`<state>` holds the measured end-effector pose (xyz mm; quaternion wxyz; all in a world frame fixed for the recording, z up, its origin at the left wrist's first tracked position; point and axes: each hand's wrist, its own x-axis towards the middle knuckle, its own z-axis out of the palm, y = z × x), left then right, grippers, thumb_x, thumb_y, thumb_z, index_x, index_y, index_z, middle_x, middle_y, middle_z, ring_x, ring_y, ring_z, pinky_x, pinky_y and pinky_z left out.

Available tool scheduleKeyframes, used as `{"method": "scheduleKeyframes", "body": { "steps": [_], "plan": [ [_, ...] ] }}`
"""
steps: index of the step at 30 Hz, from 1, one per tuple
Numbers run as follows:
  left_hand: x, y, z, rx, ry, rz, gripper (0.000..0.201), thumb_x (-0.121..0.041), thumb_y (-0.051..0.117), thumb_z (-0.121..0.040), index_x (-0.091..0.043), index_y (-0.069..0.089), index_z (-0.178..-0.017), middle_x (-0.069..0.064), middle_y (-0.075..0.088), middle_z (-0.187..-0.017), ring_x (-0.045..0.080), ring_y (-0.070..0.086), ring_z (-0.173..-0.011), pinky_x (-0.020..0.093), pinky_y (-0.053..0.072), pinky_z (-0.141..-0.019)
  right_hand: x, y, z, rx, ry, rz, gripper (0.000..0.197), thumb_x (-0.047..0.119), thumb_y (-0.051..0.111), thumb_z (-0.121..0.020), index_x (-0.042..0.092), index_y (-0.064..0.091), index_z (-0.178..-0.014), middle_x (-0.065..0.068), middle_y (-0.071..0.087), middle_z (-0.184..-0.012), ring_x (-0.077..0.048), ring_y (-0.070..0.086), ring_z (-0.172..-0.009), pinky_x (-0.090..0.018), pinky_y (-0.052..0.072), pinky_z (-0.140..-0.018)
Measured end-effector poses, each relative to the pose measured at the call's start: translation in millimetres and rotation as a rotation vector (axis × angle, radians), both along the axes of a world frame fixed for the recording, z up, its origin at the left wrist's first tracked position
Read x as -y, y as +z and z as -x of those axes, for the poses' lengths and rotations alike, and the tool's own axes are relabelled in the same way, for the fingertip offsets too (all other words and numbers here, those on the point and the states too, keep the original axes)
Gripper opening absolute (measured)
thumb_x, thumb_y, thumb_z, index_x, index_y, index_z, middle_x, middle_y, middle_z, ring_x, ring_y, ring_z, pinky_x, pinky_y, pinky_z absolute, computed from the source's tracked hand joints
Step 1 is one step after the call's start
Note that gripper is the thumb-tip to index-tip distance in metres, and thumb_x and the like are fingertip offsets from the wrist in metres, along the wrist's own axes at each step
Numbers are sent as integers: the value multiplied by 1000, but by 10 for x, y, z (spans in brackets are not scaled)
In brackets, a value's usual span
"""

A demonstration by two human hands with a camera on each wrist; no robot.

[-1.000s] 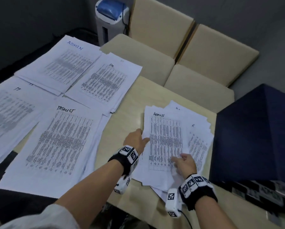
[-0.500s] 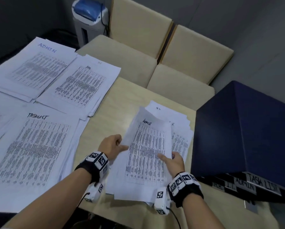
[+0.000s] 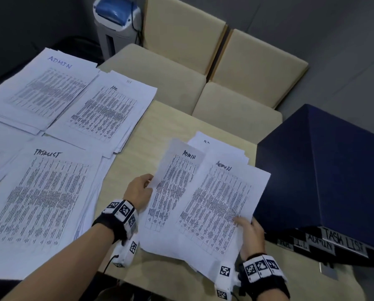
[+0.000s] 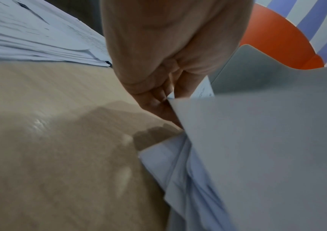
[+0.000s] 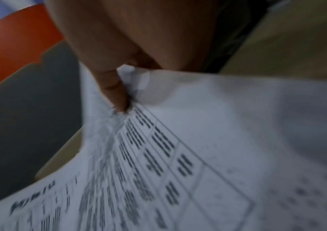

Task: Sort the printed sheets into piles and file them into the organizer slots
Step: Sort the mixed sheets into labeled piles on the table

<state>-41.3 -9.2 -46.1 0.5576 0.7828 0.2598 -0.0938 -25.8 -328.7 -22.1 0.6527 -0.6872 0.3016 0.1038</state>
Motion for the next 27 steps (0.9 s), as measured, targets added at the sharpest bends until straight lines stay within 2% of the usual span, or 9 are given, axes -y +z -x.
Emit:
{"method": "scheduleKeyframes", "body": {
  "steps": [3,6,10,14,17,20,23,25,27],
  "plan": [
    [58,95,13,101,50,120,41,15,45,-77,-13,68,-96,3,74,-89,19,61,-68,26,44,-61,10,40,16,-31,23,-175,14,-11,58,-82,-4,66,-90,-21,69,-95,-37,66,-90,-43,54,-81],
    [158,211,-5,126,6,233,37,18,51,-76,-8,72,-93,-2,75,-84,8,67,-76,26,50,-70,-31,36,25,29,101,-248,18,-3,67,-79,-11,68,-95,-27,68,-102,-43,65,-98,-47,53,-90],
    [311,237,-46,67,-178,309,44,27,44,-72,-6,72,-67,-1,72,-66,7,67,-67,24,52,-66,-38,30,2,51,70,-186,20,-4,59,-88,1,77,-81,-18,74,-87,-32,70,-87,-28,59,-73],
    [435,135,-120,29,-152,291,40,22,46,-78,-7,73,-78,9,74,-85,14,64,-65,22,49,-57,59,-61,92,-13,-29,1,30,2,73,-74,4,69,-103,-19,72,-106,-38,66,-102,-52,51,-97],
    [560,171,-167,6,-150,365,39,23,45,-79,-5,71,-88,12,73,-93,14,69,-69,21,49,-58,79,-84,131,-57,-104,-4,50,17,81,-60,19,62,-106,-19,68,-117,-38,65,-106,-58,48,-100],
    [633,308,-179,0,-90,428,25,2,49,-92,-6,73,-91,5,73,-83,18,63,-70,22,48,-60,25,-20,34,-16,-100,-68,41,3,72,-84,16,56,-119,-16,68,-119,-37,65,-108,-56,48,-100],
    [589,420,-118,-56,35,649,47,-50,46,-97,-10,71,-100,5,70,-78,18,57,-61,22,45,-54,-56,110,-153,52,-65,-110,35,0,63,-91,8,57,-125,-19,69,-116,-39,66,-108,-57,49,-98],
    [497,470,-54,-8,-41,566,58,-64,49,-90,-12,70,-104,4,74,-91,22,68,-79,30,54,-75,-139,174,-302,87,-17,-129,24,3,60,-94,6,64,-118,-19,71,-113,-38,66,-108,-59,49,-97],
    [444,536,39,60,-195,331,44,-54,60,-89,-17,68,-111,-3,73,-107,14,69,-98,36,51,-96,-280,254,-434,119,62,-156,20,7,61,-94,7,67,-113,-17,71,-113,-38,67,-107,-60,48,-97]
  ]
}}
